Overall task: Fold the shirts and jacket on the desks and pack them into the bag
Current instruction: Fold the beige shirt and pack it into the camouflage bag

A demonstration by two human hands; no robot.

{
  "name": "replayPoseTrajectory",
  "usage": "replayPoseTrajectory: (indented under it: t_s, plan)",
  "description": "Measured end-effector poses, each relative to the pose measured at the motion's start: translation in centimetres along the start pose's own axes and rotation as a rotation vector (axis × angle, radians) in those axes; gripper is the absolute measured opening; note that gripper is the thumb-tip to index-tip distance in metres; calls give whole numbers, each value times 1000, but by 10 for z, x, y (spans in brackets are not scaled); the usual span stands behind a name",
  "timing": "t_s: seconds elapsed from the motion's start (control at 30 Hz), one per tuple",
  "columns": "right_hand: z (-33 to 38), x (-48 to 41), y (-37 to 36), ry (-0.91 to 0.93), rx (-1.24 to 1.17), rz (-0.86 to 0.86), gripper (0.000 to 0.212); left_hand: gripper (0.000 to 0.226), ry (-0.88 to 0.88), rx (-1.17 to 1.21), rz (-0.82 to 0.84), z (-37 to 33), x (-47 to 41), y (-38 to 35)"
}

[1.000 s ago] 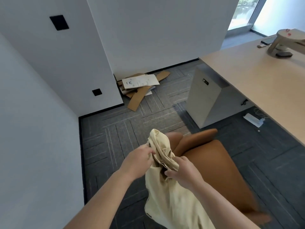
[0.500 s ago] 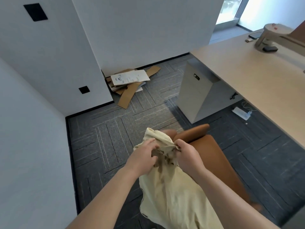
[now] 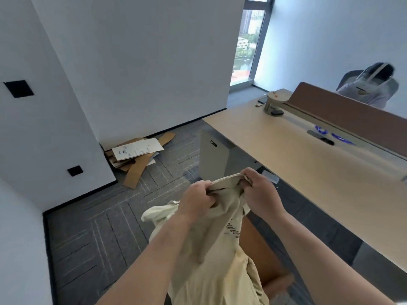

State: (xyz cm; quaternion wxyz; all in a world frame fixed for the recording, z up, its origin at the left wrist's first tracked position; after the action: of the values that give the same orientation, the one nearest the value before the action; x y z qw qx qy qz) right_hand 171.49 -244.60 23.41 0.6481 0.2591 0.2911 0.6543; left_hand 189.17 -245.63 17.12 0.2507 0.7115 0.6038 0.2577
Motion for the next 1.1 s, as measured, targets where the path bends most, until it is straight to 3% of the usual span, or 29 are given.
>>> replayPoseTrajectory:
  t_s: [0.23,0.4,0.63,0.77,1.1]
  plan:
    - [-24,78,131,12,37,-216,25,32,-158,-70,178,-117,36,-39]
    - [-71,171,227,-35,52,-387,24,25,-289,-90,155,-218,96,-82]
    - [-137,331,359,-124,47,-600,13,25,-412,-18,284,-353,202,-182]
    - [-162,410,426,-186,77,-692,9,43,-461,93,318,-430,251,-227]
    - [-193,537,599,-312,125,-989,25,20,-789,191,435,-644,315,-290]
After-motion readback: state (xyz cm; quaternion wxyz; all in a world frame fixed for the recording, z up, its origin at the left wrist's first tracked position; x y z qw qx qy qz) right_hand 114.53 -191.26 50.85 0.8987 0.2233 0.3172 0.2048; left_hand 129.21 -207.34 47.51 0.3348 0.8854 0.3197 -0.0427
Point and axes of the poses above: each hand's wrist, its own x-axis away from the middle knuckle, its own y-axis out of the back of the hand, z = x × y, the point moved 9 cm from there along -x, towards the middle knuckle, and after that the axes turned 2 degrees about z, right-handed, at the moved point
